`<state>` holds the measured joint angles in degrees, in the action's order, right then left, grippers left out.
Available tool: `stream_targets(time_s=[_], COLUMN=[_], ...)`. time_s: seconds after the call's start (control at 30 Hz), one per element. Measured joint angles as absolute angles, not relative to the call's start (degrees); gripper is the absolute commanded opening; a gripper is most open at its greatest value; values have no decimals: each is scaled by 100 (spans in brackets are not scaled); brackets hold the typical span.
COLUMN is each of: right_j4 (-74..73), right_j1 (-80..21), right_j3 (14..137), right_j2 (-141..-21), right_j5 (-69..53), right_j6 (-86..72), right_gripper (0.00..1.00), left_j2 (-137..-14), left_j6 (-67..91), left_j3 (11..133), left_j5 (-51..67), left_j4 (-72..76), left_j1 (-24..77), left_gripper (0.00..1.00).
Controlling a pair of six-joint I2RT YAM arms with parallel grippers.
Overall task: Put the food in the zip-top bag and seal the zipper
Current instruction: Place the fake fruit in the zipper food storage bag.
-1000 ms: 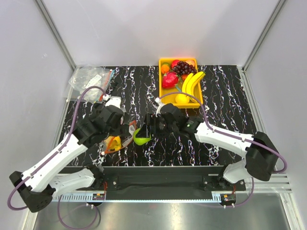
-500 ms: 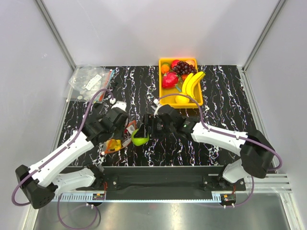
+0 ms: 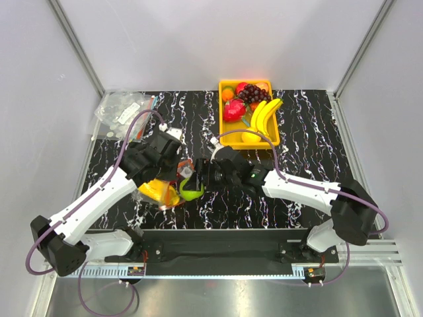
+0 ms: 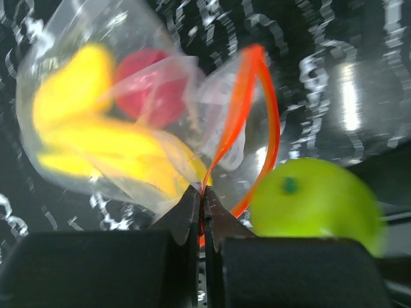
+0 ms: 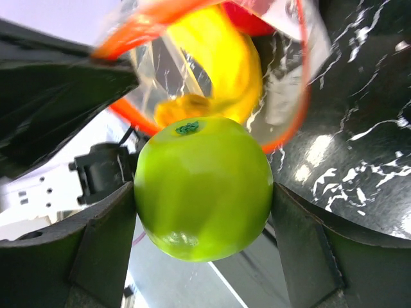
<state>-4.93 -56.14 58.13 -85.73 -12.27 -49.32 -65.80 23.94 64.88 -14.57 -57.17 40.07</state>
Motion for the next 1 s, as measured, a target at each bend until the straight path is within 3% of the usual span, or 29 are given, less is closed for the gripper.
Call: stream_targets(time_s=[0.47,0.67,0.77,0.8,0.9,1.0], right_j4=[-211,451,707,779,856,845], right_j1=[-5614,-5614,-5623,-5629,-5675,-5771], right_j3=[5730,5723,5767,5782,5865,5857], right_j2=[-8407,-8930,-9402,-9561,-9902,-9904], right_j5=[139,552,644,655,703,878], right_j6=[-4950,-4947,-5002,-5030,-5135,-5170], right_gripper=[39,39,57,75,96,100], left_j2=[-6836,-6718,-6700,-6698,-6692,-6689], left_j6=[2397,2453,2493,2497,2497,2482], left_j3=[7026,6973,6971,6969,6871,6759], left_j5=[-375,-108,-21,27,191,287], left_j4=[-5537,-5356,-5256,-5229,-5120,-5059], left_j1=[4032,4014,3979,3931,3763,3601], left_gripper=[0,0,0,0,0,0])
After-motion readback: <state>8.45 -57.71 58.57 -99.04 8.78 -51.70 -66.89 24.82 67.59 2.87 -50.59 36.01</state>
